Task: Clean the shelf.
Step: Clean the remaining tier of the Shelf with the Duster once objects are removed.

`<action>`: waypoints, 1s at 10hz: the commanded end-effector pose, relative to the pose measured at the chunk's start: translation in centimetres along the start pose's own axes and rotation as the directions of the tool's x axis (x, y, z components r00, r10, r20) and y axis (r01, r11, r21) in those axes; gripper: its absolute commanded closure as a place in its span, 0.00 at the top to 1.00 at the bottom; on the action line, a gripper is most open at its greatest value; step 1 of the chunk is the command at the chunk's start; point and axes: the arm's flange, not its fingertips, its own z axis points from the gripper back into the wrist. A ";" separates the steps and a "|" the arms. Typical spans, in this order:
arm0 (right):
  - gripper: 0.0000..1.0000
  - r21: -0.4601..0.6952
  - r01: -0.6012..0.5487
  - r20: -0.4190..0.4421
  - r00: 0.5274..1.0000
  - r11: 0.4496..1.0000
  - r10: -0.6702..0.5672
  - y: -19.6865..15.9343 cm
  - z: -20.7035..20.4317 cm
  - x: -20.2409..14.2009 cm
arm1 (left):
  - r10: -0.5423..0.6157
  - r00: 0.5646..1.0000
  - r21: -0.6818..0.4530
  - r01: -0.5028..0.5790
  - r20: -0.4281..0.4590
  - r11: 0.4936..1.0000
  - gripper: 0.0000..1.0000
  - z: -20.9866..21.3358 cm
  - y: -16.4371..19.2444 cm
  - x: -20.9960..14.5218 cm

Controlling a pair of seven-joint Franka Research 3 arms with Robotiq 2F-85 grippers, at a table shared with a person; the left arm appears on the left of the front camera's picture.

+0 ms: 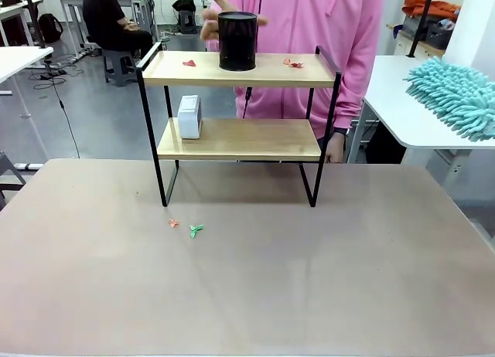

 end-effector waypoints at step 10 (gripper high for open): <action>0.13 -0.081 -0.159 0.083 0.983 0.984 0.166 14.6 -5.2 3.7 | -0.019 1.000 -0.016 0.019 0.020 1.000 1.00 0.0 -0.1 0.2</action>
